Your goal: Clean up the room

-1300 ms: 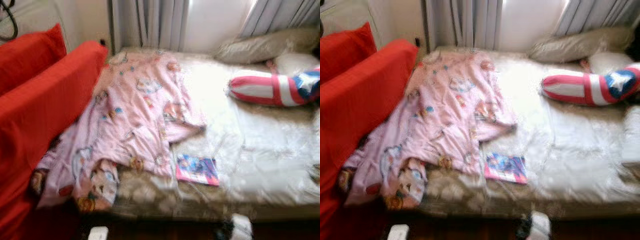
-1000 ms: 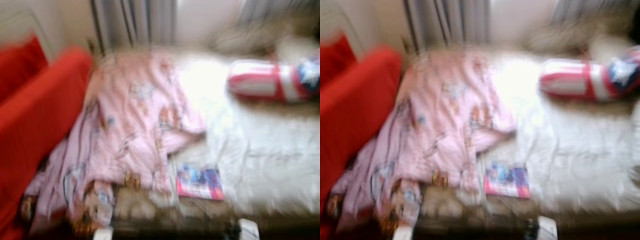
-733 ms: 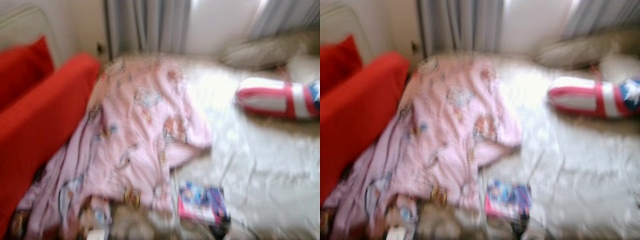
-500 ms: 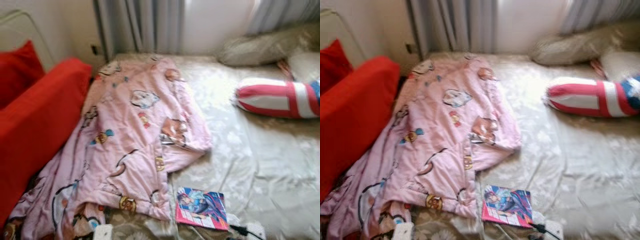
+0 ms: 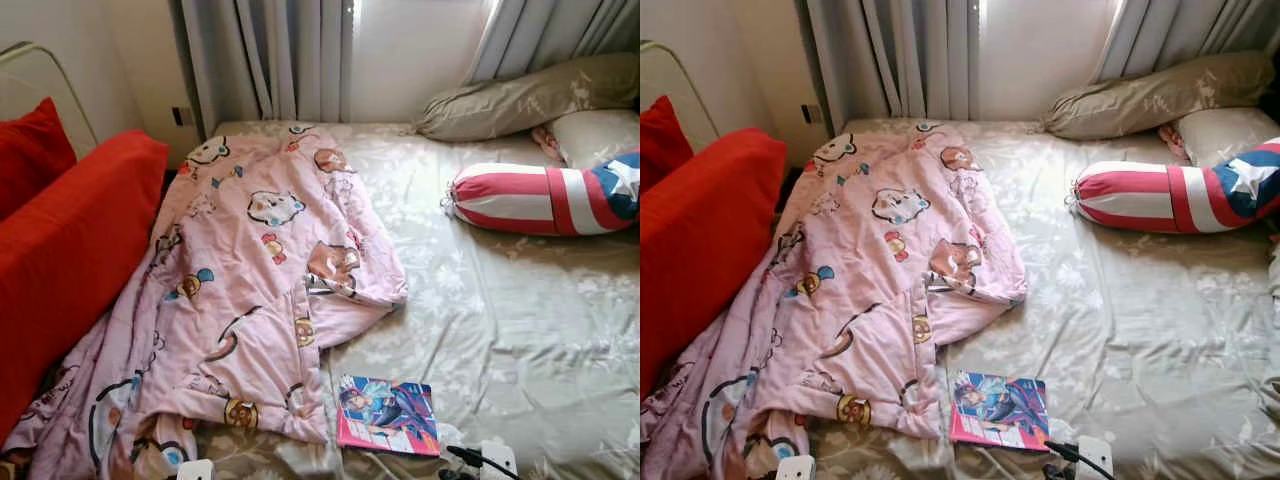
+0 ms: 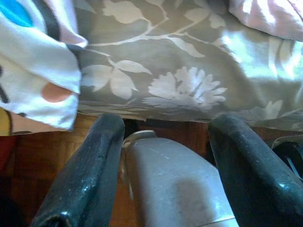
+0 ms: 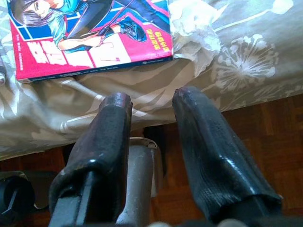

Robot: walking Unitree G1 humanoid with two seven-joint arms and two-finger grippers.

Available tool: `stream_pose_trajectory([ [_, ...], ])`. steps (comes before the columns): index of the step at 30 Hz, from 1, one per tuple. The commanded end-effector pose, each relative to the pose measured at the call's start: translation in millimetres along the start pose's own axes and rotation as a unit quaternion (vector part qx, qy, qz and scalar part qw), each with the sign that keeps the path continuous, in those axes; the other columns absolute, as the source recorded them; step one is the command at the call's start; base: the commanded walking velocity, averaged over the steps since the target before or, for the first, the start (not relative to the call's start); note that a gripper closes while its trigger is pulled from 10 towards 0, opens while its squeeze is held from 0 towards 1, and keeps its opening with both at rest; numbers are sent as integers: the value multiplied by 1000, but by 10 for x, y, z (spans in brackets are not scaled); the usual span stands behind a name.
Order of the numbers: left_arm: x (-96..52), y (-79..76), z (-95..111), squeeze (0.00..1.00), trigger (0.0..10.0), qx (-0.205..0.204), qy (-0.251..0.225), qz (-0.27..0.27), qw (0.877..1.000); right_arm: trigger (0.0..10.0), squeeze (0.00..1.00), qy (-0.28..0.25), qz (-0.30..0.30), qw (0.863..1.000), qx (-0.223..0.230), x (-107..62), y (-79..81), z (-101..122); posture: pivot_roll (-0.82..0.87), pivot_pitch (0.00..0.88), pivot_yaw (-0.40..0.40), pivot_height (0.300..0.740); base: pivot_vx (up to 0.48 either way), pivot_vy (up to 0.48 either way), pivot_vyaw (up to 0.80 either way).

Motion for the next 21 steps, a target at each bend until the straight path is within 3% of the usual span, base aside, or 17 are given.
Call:
stream_pose_trajectory([
  [1,-34,-69,-199,0,10000,4,33,-10,999,10000,0,-6,-5,1000,0,3,-30,50,55,53,-68,740,0,-334,0],
  [10,-30,-88,-172,0,10000,4,24,-12,1000,10000,0,-5,-5,1000,-3,1,-41,54,51,76,-77,740,0,-325,0],
  [15,-33,-118,-150,0,10000,1,11,-20,1000,10000,0,-14,-3,1000,-6,-4,-51,82,59,84,-83,740,0,0,0],
  [21,-45,-140,-69,0,10000,3,-27,-22,999,10000,0,-63,5,998,-18,12,-8,305,76,79,-89,740,0,0,0],
])
Point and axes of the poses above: a point about 5 cm out from each wrist's last joint towards the gripper, its own x axis pointing out of the wrist towards the gripper, its own z axis along the axis of the wrist's last joint, y = z × x, the point moved 5 cm from there along x, pointing out of the wrist towards the gripper, and after that the axes turned 2 degrees about -x, right-handed, at the moved point
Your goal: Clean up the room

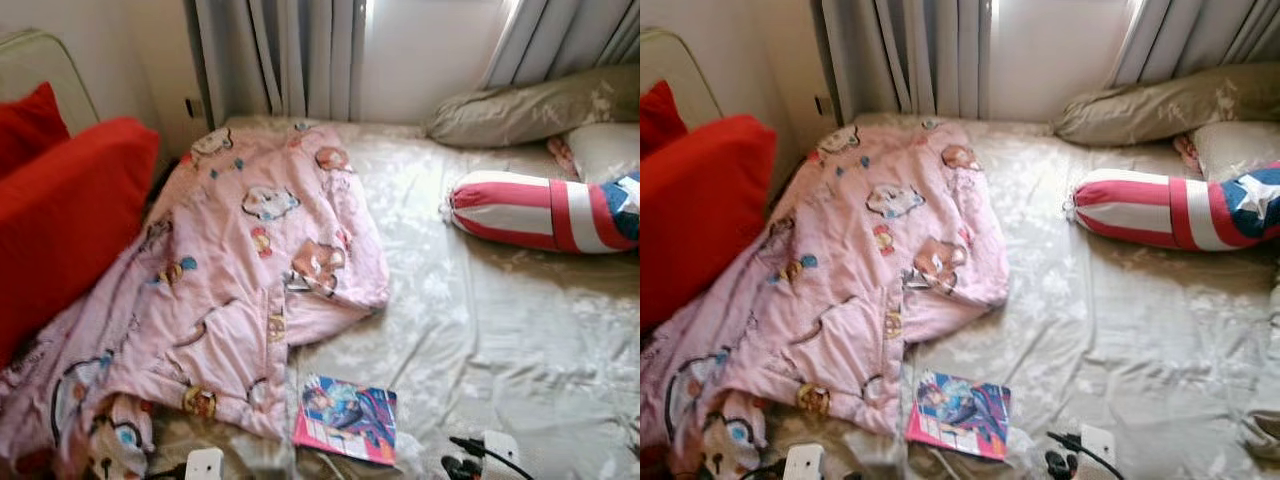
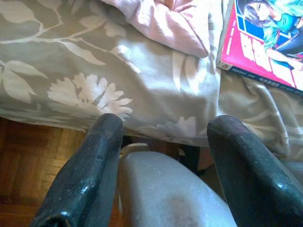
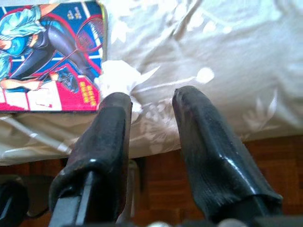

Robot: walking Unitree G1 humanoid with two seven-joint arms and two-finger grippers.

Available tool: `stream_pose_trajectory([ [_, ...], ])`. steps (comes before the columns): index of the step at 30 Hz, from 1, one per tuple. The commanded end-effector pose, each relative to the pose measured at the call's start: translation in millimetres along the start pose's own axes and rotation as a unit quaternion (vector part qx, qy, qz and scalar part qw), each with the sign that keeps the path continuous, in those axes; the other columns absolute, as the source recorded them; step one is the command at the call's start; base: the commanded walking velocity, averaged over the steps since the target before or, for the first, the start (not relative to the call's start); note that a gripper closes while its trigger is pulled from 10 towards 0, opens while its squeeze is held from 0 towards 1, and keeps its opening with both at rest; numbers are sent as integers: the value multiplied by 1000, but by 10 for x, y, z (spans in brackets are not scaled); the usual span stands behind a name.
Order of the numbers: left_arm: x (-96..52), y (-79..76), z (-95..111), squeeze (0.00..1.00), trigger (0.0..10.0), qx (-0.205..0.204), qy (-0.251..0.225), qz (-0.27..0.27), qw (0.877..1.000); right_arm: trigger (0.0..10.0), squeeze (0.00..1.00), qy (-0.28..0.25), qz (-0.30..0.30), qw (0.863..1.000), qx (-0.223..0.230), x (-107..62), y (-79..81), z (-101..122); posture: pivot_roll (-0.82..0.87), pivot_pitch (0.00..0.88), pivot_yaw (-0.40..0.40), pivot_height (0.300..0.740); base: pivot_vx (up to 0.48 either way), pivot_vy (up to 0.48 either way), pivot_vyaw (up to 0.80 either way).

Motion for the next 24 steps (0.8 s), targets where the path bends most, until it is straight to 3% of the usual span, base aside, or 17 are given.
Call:
stream_pose_trajectory([
  [1,-77,-6,-217,0,10000,-4,26,1,1000,10000,0,-25,4,1000,-5,13,16,111,76,79,-89,740,0,0,0],
  [4,-84,-6,-146,0,10000,-7,-5,4,1000,10000,0,-61,18,998,-21,38,85,293,82,76,-92,740,0,0,0],
  [9,-94,-45,-17,0,10000,-2,-51,-9,999,10000,0,-160,61,984,-52,41,290,785,88,65,-91,740,0,0,0],
  [15,-99,-65,52,0,10000,11,-73,-13,997,10000,0,-192,85,975,-66,31,425,953,85,48,-79,740,0,0,0],
  [17,-41,23,955,0,10000,36,-216,-19,976,10000,0,-225,78,969,-62,1,442,1078,82,28,-78,740,0,0,0],
  [19,-132,-2,1483,0,10000,51,-297,-31,953,10000,0,-243,68,966,-49,-18,418,1156,79,24,-80,740,0,0,0],
  [20,-182,-30,1610,0,10000,55,-321,-35,945,10000,0,-249,65,965,-45,-26,410,1173,81,13,-82,740,0,0,0],
  [22,-211,-48,1664,0,10000,56,-333,-38,941,10000,0,-252,64,965,-44,-33,406,1180,83,5,-83,740,0,0,0],
  [24,-323,-134,1937,0,10000,65,-377,-53,922,10000,0,-263,71,961,-44,-65,432,1201,85,0,-90,740,0,0,0],
])
Point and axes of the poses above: a point about 5 cm out from each wrist's last joint towards the gripper, its own x axis pointing out of the wrist towards the gripper, its own z axis along the axis of the wrist's last joint, y = z × x, the point moved 5 cm from there along x, pointing out of the wrist towards the gripper, and after that the axes turned 2 degrees about -x, right-handed, at the moved point
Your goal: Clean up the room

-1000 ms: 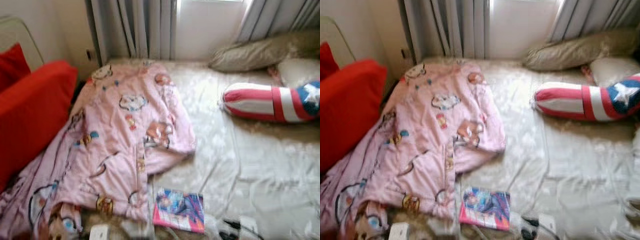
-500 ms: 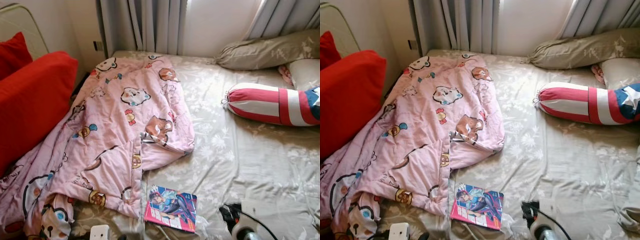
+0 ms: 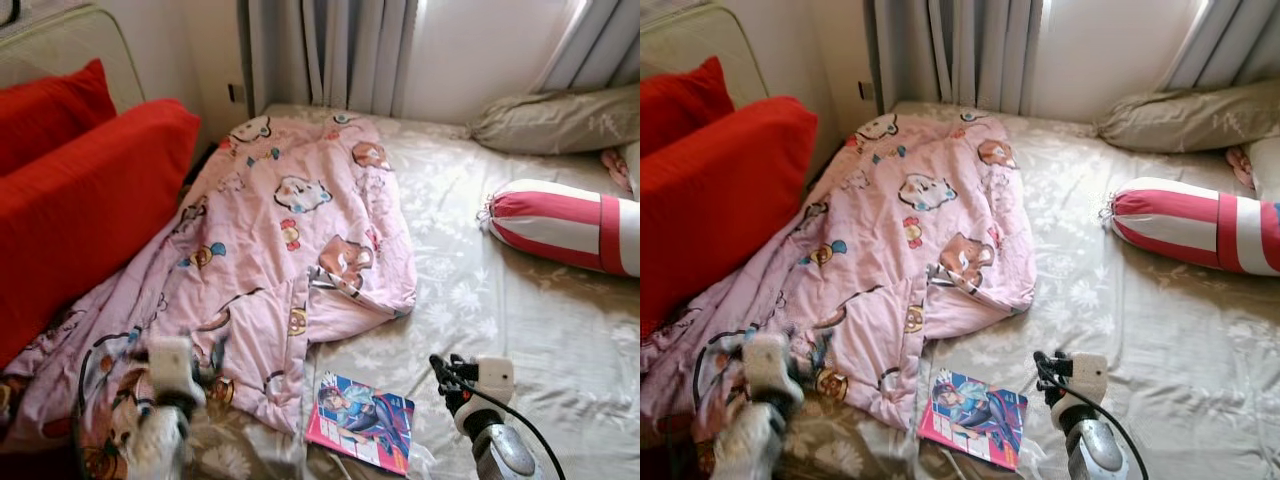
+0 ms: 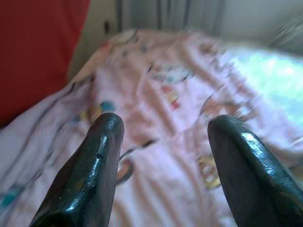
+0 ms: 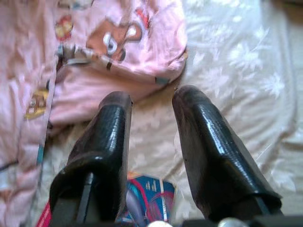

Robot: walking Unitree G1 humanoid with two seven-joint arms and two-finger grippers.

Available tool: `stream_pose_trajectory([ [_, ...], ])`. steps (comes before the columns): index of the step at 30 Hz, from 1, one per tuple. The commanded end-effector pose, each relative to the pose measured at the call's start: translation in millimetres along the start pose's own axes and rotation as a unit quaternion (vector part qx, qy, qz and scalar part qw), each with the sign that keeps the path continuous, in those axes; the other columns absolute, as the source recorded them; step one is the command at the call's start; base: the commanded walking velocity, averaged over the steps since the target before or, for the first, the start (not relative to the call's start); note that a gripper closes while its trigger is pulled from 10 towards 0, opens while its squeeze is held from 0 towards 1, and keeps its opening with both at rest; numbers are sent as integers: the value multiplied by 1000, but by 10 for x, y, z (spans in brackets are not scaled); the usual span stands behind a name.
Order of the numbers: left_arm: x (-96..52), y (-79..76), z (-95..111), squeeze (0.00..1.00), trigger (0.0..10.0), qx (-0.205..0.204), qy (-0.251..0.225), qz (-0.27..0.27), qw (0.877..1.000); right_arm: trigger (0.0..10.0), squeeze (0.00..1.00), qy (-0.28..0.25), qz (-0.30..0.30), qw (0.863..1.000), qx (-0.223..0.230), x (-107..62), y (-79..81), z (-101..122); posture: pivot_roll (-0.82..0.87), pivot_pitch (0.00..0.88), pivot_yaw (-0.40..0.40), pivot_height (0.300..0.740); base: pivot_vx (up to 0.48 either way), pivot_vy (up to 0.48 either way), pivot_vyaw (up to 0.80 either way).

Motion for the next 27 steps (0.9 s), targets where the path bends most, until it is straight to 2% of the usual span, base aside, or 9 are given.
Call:
stream_pose_trajectory([
  [1,-64,-88,-116,0,10000,-10,27,-18,999,10000,0,-10,-9,1000,5,-33,-34,15,85,0,-91,740,0,0,0],
  [4,-54,-96,-114,0,10000,-13,26,-22,999,10000,0,-13,-13,1000,6,-42,-44,21,85,0,-91,740,0,0,0],
  [6,-97,-72,-182,0,10000,9,39,-32,999,10000,0,-19,-27,999,5,-78,-97,24,76,0,-95,740,0,0,0],
  [9,-89,-2,-197,0,10000,4,41,-20,999,10000,0,-20,-49,999,-7,-80,-166,44,84,0,-89,740,0,0,0],
  [15,-66,-51,-125,0,10000,-4,45,-32,998,10000,0,-23,-69,997,-19,-54,-197,85,76,0,-74,740,0,0,0],
  [18,-37,-75,-101,0,10000,-7,49,-37,998,10000,0,-18,-79,996,-27,-19,-194,113,65,0,-73,725,0,0,0],
  [21,-10,-73,-101,0,10000,-9,50,-36,998,10000,0,-17,-64,997,-29,7,-136,128,59,0,-75,710,0,0,0],
  [23,13,-94,-99,0,10000,-18,50,-32,998,10000,0,-22,-53,997,-50,10,-113,153,66,0,-84,700,0,0,0],
  [27,44,-124,-69,0,10000,-29,43,-29,998,10000,0,-36,-59,996,-50,6,-131,207,67,0,-90,700,0,0,0],
])
Point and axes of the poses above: a point about 5 cm out from each wrist's last joint towards the gripper, its own x axis pointing out of the wrist towards the gripper, its own z axis along the axis of the wrist's last joint, y = z × x, the point moved 5 cm from there along x, pointing out of the wrist towards the gripper, and after that the axes turned 2 degrees about -x, right-handed, at the moved point
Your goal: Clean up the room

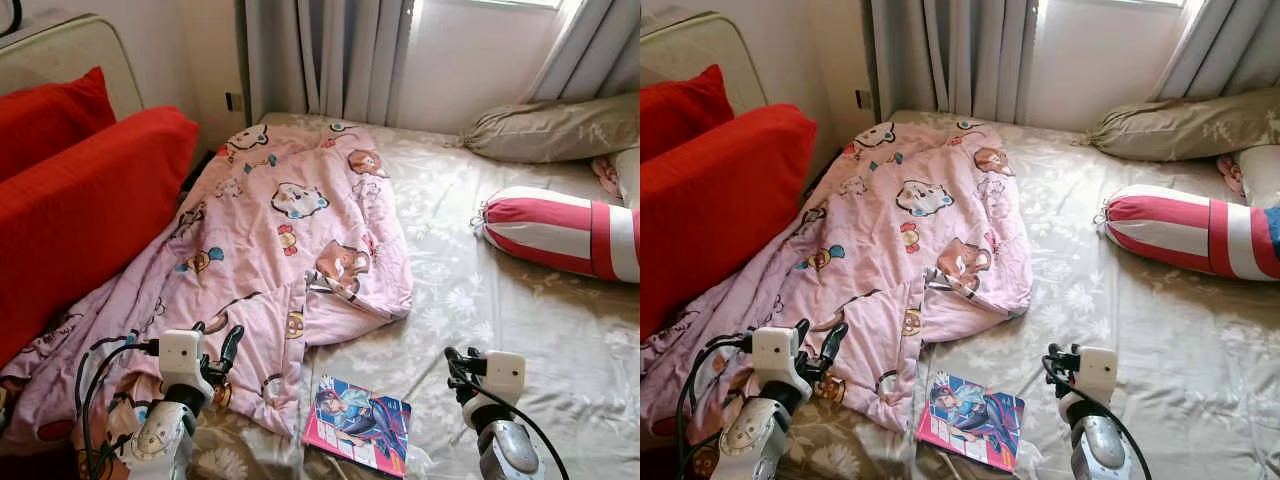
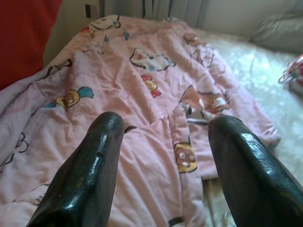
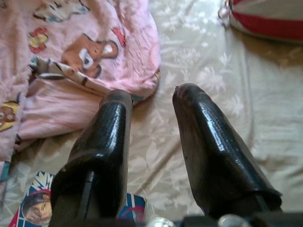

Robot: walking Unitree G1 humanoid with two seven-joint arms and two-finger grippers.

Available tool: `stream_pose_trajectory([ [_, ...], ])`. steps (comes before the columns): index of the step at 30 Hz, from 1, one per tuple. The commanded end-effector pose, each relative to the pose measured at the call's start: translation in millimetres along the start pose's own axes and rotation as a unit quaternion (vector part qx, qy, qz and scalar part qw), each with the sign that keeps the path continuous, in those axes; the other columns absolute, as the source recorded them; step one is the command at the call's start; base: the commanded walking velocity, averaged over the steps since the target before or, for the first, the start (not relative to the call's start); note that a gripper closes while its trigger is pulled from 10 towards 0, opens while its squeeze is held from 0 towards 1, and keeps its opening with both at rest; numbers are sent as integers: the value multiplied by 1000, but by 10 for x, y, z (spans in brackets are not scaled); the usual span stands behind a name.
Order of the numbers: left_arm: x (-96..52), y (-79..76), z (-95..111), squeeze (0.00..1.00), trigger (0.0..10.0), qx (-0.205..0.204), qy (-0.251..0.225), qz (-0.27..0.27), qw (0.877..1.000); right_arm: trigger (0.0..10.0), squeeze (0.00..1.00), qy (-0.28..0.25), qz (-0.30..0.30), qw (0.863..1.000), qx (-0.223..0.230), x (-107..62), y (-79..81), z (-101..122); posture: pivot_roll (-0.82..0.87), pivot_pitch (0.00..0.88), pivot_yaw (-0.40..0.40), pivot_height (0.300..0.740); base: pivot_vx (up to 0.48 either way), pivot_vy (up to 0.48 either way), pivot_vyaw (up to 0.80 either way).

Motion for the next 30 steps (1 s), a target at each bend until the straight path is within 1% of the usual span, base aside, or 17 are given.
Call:
stream_pose_trajectory([
  [1,16,-20,-6,0,10000,-9,4,1,1000,10000,0,-16,-11,1000,0,4,-69,79,67,0,-90,700,0,0,0],
  [3,21,-38,-3,0,10000,-11,3,0,1000,10000,0,-16,-12,1000,1,8,-75,85,72,7,-97,700,0,0,0],
  [5,6,-49,-38,0,10000,-15,13,3,1000,10000,0,-11,-7,1000,-3,15,-55,74,70,16,-100,700,0,0,0],
  [10,0,-30,-40,0,10000,-21,20,10,1000,10000,0,-8,-6,1000,-10,30,-33,83,69,32,-97,700,0,0,0],
  [11,19,-33,-8,0,10000,-28,16,11,999,10000,0,9,-7,1000,-11,56,-12,48,69,35,-96,700,0,0,0],
  [12,25,-34,3,0,10000,-29,14,11,999,10000,0,11,-5,1000,-10,61,-2,43,69,39,-96,700,0,0,0],
  [14,44,-46,27,0,10000,-29,11,7,1000,10000,0,6,4,1000,-4,66,40,57,69,40,-95,690,0,0,0],
  [18,62,-49,45,0,10000,-27,13,5,1000,10000,0,-5,23,1000,-6,65,116,91,70,42,-92,665,0,0,0],
  [21,81,-58,78,0,10000,-37,8,7,999,10000,0,-12,29,1000,-6,60,146,110,71,47,-91,665,0,0,0],
  [30,86,-81,91,0,10000,-34,12,2,999,10000,0,-3,31,999,-8,59,158,82,70,47,-90,665,0,0,0],
])
Point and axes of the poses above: a point about 5 cm out from each wrist's last joint towards the gripper, its own x axis pointing out of the wrist towards the gripper, its own z axis along the axis of the wrist's last joint, y = z × x, the point moved 5 cm from there along x, pointing out of the wrist towards the gripper, and after that the axes turned 2 degrees about -x, right-handed, at the moved point
